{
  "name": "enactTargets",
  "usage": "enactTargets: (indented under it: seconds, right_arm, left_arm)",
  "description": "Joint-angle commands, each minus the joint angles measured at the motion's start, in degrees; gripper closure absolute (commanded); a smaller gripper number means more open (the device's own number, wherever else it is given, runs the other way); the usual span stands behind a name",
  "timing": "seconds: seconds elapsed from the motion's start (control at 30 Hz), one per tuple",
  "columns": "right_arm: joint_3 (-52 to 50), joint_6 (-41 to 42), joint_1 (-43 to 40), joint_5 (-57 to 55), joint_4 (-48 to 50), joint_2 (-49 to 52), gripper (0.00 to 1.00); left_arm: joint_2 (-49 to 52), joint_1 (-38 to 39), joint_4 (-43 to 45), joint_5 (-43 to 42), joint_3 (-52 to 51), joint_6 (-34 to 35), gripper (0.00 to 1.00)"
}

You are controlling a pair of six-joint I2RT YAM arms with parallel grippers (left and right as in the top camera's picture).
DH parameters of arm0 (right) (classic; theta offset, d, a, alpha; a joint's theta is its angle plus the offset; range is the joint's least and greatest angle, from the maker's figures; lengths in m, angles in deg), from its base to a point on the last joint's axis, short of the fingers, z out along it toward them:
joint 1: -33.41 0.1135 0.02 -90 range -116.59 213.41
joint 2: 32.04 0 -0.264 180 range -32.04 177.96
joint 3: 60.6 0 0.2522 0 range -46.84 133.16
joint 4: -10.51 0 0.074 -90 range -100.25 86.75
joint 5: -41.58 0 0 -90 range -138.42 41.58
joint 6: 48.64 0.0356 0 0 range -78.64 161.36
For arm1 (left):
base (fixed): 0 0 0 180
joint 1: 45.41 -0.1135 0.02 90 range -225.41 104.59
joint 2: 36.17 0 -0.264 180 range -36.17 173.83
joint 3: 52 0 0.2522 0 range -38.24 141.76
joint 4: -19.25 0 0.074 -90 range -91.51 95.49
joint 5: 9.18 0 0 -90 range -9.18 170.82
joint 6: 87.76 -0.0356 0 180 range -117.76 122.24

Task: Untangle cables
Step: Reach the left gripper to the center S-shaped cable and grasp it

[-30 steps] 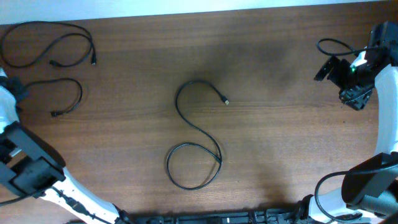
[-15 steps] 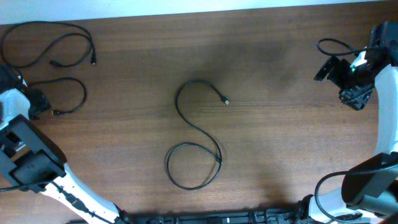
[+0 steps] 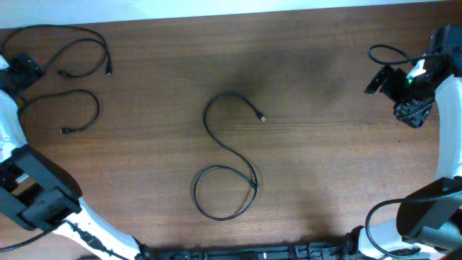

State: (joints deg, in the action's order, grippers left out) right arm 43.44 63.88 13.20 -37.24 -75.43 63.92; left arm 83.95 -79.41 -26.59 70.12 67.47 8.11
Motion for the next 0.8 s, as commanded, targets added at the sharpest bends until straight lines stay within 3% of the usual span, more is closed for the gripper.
enactTargets:
  seconds: [0.0, 0.1, 0.17, 0.23, 0.37, 0.6, 0.73, 0.77]
  right_arm:
    - [0.7, 0.3, -0.1, -0.9, 0.0, 0.3, 0.01]
    - [0.7, 0.3, -0.1, -0.9, 0.0, 0.3, 0.01]
    - [0.7, 0.3, -0.1, -0.9, 0.0, 0.3, 0.01]
    - [0.7, 0.3, -0.1, -0.9, 0.0, 0.3, 0.01]
    - [0.7, 0.3, -0.1, -0.9, 0.0, 0.3, 0.01]
    - [0.7, 0.3, -0.1, -0.9, 0.0, 0.3, 0.01]
    - [0.7, 0.3, -0.1, -0.9, 0.0, 0.3, 0.01]
    - [0.7, 0.3, -0.1, -0.9, 0.0, 0.3, 0.01]
  left_arm:
    - [-0.8, 2.0, -0.8, -11.3, 0.6, 1.2, 0.16]
    - [-0.8, 5.2, -1.5, -24.4, 0.3, 1.2, 0.16]
    - [-0.8, 9.1, -5.6, -25.5, 0.3, 1.2, 0.12]
    - [-0.4, 14.1, -9.8, -25.5, 0.2, 1.2, 0.01]
    - [1.4, 22.9, -14.3, -25.0, 0.2, 0.9, 0.01]
    - [5.4, 42.0, -29.3, -12.1, 0.2, -4.6, 0.01]
    - [5.9, 51.4, -36.2, -2.0, 0.2, -5.9, 0.05]
    - [5.9, 53.6, -36.0, -0.7, 0.2, -5.9, 0.12]
